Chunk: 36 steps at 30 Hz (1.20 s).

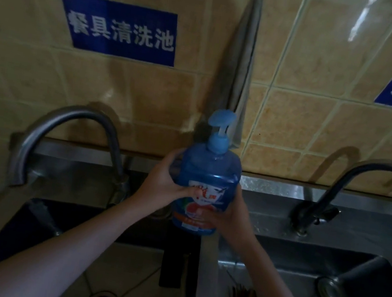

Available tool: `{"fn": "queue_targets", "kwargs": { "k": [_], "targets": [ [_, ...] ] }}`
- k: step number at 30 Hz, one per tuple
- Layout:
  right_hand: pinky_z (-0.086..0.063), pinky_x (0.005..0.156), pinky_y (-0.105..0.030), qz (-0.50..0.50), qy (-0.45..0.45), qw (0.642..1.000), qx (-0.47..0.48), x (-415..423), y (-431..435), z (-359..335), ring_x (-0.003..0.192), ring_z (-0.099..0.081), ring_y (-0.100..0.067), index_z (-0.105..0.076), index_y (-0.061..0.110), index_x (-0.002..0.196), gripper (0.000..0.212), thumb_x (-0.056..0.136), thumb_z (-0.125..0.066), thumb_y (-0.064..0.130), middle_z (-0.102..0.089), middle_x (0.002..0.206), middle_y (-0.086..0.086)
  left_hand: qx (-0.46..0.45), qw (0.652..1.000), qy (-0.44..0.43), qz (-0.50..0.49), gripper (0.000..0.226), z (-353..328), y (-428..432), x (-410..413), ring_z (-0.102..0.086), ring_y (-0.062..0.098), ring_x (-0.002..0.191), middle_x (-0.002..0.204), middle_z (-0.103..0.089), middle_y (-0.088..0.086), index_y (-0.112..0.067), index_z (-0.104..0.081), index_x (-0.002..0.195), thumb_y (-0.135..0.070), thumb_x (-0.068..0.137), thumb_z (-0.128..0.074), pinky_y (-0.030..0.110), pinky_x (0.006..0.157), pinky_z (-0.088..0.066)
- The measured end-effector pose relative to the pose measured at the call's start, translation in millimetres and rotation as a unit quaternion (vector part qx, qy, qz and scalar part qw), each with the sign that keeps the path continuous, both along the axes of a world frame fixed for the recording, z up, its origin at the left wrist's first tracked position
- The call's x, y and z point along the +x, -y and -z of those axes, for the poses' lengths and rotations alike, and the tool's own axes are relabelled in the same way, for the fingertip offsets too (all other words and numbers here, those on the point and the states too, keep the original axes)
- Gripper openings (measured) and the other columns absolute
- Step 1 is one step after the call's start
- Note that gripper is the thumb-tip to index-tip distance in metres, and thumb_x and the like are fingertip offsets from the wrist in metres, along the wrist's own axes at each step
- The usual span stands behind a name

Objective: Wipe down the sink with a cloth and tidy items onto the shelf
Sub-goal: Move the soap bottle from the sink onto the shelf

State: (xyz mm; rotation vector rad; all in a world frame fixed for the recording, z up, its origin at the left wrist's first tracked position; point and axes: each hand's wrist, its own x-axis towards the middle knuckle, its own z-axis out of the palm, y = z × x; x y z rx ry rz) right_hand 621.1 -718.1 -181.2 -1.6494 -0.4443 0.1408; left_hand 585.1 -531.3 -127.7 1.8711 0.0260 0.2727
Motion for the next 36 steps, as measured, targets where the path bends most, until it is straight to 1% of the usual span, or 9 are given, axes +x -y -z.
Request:
{"fn": "queue_targets", "kwargs": {
  "k": [2, 5, 8, 14, 17, 23, 26, 29, 36],
  "targets": [
    [-0.057, 0.073, -0.021, 0.006, 0.019, 1.0, -0.015, -12, -7, -12, 0.101, -0.068, -0.005, -0.047, 0.044, 0.118, 0.079, 0.053, -0.091, 0.037, -0.068, 0.113, 0.014, -0.001, 1.0, 0.011, -0.005, 0.08, -16, -7, -17, -0.05, -0.018, 0.104, 0.117, -0.052, -0.019, -0.029, -0.041, 0.126, -0.019, 0.06, -0.085, 0.006, 0.082, -0.043],
    [-0.057, 0.071, -0.021, 0.001, 0.044, 0.999, -0.028, -31, -20, -30, 0.098, -0.069, -0.006, -0.049, 0.042, 0.118, 0.078, 0.053, -0.092, 0.038, -0.069, 0.112, 0.012, 0.003, 1.0, 0.022, -0.015, 0.091, -39, -19, -45, -0.05, 0.005, 0.117, 0.125, -0.052, -0.008, -0.024, -0.041, 0.133, -0.036, 0.054, -0.084, 0.03, 0.098, -0.045],
    [-0.057, 0.069, -0.018, -0.002, 0.06, 0.998, -0.018, -52, -34, -51, 0.095, -0.069, -0.004, -0.05, 0.041, 0.118, 0.08, 0.051, -0.093, 0.036, -0.07, 0.109, 0.013, -0.015, 0.999, 0.032, -0.018, 0.099, -64, -32, -75, -0.051, 0.01, 0.12, 0.13, -0.053, -0.004, -0.024, -0.043, 0.134, -0.053, 0.048, -0.083, 0.045, 0.1, -0.045],
    [-0.055, 0.076, -0.015, -0.048, 0.115, 0.992, 0.0, -97, -74, -111, 0.101, -0.067, -0.004, -0.047, 0.031, 0.127, 0.083, 0.055, -0.09, 0.034, -0.068, 0.112, 0.013, 0.011, 0.995, 0.075, -0.058, 0.103, -114, -67, -135, -0.054, -0.009, 0.107, 0.121, -0.057, -0.01, -0.024, -0.045, 0.131, -0.065, 0.043, -0.078, 0.022, 0.084, -0.053],
    [-0.054, 0.076, -0.013, -0.058, 0.146, 0.988, -0.001, -120, -99, -136, 0.101, -0.065, 0.0, -0.05, 0.036, 0.121, 0.078, 0.054, -0.088, 0.037, -0.068, 0.11, 0.017, 0.008, 0.992, 0.089, -0.089, 0.089, -135, -87, -164, -0.056, -0.001, 0.109, 0.118, -0.058, -0.013, -0.026, -0.049, 0.127, -0.052, 0.048, -0.08, 0.036, 0.088, -0.055],
    [-0.057, 0.086, -0.036, -0.093, 0.16, 0.983, 0.005, -155, -162, -162, 0.105, -0.063, -0.007, -0.051, 0.024, 0.124, 0.085, 0.049, -0.088, 0.039, -0.067, 0.113, 0.011, 0.011, 0.982, 0.111, -0.15, 0.105, -169, -135, -225, -0.059, 0.013, 0.108, 0.121, -0.058, -0.002, -0.022, -0.046, 0.131, -0.06, 0.039, -0.079, 0.041, 0.084, -0.055],
    [-0.057, 0.088, -0.031, -0.129, 0.17, 0.977, 0.006, -176, -197, -175, 0.105, -0.062, -0.001, -0.05, 0.025, 0.127, 0.085, 0.052, -0.088, 0.039, -0.066, 0.113, 0.015, 0.008, 0.978, 0.122, -0.171, 0.101, -181, -161, -258, -0.056, 0.003, 0.106, 0.118, -0.057, -0.008, -0.029, -0.047, 0.123, -0.065, 0.035, -0.078, 0.026, 0.079, -0.055],
    [-0.055, 0.089, -0.03, -0.174, 0.176, 0.969, 0.015, -200, -231, -187, 0.106, -0.063, -0.004, -0.048, 0.027, 0.128, 0.083, 0.056, -0.087, 0.037, -0.066, 0.115, 0.014, 0.022, 0.97, 0.125, -0.209, 0.098, -189, -190, -291, -0.053, -0.008, 0.102, 0.122, -0.057, -0.008, -0.026, -0.045, 0.131, -0.052, 0.044, -0.081, 0.013, 0.074, -0.051],
    [-0.057, 0.088, -0.035, -0.264, 0.171, 0.948, 0.046, -260, -315, -203, 0.104, -0.067, -0.012, -0.05, 0.019, 0.128, 0.086, 0.054, -0.089, 0.037, -0.069, 0.115, 0.004, 0.037, 0.945, 0.129, -0.299, 0.087, -196, -259, -370, -0.06, 0.012, 0.107, 0.117, -0.061, -0.007, -0.032, -0.047, 0.128, -0.044, 0.052, -0.086, 0.037, 0.085, -0.055]
  ]
}}
